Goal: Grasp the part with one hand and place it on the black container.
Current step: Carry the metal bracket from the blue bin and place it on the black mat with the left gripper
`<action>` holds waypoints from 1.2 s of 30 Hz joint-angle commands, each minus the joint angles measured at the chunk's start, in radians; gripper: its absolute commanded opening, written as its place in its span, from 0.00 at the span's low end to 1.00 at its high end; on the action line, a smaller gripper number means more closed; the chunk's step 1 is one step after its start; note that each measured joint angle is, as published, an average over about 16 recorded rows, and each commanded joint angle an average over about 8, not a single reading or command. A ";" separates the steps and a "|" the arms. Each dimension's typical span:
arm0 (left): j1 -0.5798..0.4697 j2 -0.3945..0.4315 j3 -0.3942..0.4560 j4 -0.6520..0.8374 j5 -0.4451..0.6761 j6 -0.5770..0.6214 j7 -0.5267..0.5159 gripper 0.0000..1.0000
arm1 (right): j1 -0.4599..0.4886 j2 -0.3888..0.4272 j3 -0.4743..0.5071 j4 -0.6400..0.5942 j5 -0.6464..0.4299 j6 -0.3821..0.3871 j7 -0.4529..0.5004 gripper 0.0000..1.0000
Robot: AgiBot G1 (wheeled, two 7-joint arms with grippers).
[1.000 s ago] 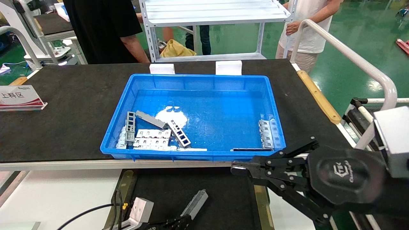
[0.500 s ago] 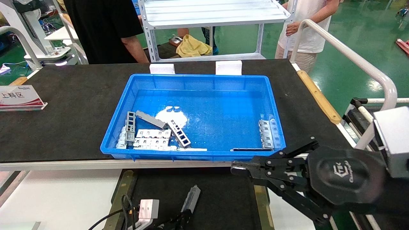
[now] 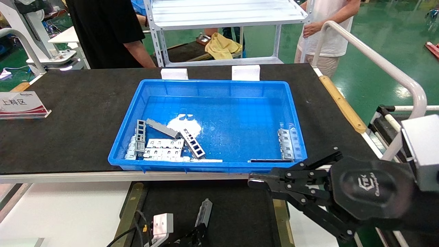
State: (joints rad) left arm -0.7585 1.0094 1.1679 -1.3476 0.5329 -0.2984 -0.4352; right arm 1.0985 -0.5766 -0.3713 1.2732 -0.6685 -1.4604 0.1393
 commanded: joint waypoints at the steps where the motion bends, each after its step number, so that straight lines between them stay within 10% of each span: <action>1: -0.002 0.011 0.007 0.001 -0.013 -0.026 -0.001 0.00 | 0.000 0.000 0.000 0.000 0.000 0.000 0.000 0.15; 7: -0.009 0.033 0.025 0.001 -0.045 -0.075 0.005 0.62 | 0.000 0.000 0.000 0.000 0.000 0.000 0.000 0.89; 11: -0.011 0.039 0.032 0.001 -0.057 -0.090 0.008 1.00 | 0.000 0.000 0.000 0.000 0.000 0.000 0.000 1.00; 36: 0.005 0.008 0.016 -0.011 0.019 -0.025 0.021 1.00 | 0.000 0.000 0.000 0.000 0.000 0.000 0.000 1.00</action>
State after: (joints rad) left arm -0.7520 1.0160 1.1794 -1.3578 0.5545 -0.3185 -0.4153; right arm 1.0986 -0.5765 -0.3717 1.2732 -0.6682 -1.4602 0.1391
